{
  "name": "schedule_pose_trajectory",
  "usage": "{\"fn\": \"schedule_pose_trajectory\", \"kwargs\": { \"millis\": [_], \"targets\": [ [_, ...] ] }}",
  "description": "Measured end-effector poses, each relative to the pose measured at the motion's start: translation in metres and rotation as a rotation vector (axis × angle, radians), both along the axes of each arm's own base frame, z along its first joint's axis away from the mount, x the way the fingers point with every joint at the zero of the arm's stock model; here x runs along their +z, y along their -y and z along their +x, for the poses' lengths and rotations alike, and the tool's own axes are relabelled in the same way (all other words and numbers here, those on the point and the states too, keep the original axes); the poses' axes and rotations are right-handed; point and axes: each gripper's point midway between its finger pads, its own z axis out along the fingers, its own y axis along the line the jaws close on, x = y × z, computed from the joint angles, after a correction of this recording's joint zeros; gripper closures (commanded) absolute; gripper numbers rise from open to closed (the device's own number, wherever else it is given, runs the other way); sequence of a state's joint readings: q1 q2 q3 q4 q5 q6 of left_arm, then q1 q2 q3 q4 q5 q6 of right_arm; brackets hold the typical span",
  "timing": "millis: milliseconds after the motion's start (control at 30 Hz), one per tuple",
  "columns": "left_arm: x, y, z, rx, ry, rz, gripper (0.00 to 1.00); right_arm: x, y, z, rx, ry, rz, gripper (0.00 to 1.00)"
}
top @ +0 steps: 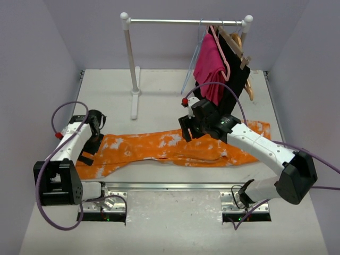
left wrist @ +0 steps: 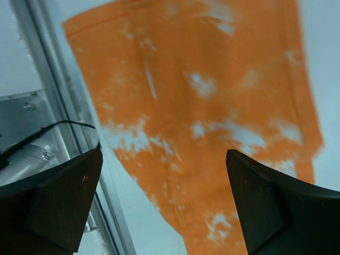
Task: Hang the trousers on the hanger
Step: Fold the trousers at the center of the board.
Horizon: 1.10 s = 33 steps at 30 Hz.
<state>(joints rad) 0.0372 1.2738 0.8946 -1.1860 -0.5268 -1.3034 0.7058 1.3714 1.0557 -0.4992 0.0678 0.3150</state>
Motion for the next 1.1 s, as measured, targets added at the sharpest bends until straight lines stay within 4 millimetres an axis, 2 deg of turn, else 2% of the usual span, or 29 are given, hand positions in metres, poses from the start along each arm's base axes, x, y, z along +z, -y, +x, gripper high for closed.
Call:
{"fn": "schedule_pose_trajectory", "kwargs": {
  "millis": [100, 300, 367, 533, 600, 633, 700, 733, 1000, 1100],
  "targets": [
    [-0.023, -0.019, -0.023, 0.116, -0.094, -0.045, 0.00, -0.019, 0.012, -0.005, -0.002, -0.028, -0.042, 0.32],
    [-0.062, -0.005, -0.041, 0.112, -0.229, -0.138, 0.00, -0.031, 0.016, -0.011, 0.018, -0.051, -0.061, 0.31],
    [-0.066, -0.004, -0.041, 0.110, -0.236, -0.141, 0.02, -0.031, 0.015, -0.011, 0.024, -0.048, -0.054, 0.31],
    [-0.074, -0.004, -0.028, 0.078, -0.235, -0.143, 0.08, -0.031, 0.014, -0.011, 0.037, -0.030, -0.043, 0.31],
    [-0.074, -0.004, -0.026, 0.045, -0.272, -0.136, 0.17, -0.029, 0.015, -0.012, 0.040, -0.021, -0.038, 0.30],
    [-0.074, -0.004, -0.025, 0.029, -0.289, -0.130, 0.31, -0.028, 0.015, -0.012, 0.041, -0.016, -0.036, 0.30],
    [-0.075, -0.005, -0.019, 0.009, -0.293, -0.117, 0.50, -0.026, 0.015, -0.012, 0.043, -0.006, -0.031, 0.30],
    [-0.076, -0.006, -0.015, 0.001, -0.282, -0.111, 0.55, -0.026, 0.016, -0.012, 0.044, -0.003, -0.030, 0.30],
    [-0.082, -0.011, 0.003, -0.042, -0.231, -0.076, 0.66, -0.028, 0.015, -0.011, 0.048, 0.006, -0.028, 0.30],
    [-0.081, -0.018, 0.021, -0.064, -0.297, -0.062, 0.69, -0.029, 0.015, -0.012, 0.049, 0.002, -0.031, 0.30]
  ]
}}
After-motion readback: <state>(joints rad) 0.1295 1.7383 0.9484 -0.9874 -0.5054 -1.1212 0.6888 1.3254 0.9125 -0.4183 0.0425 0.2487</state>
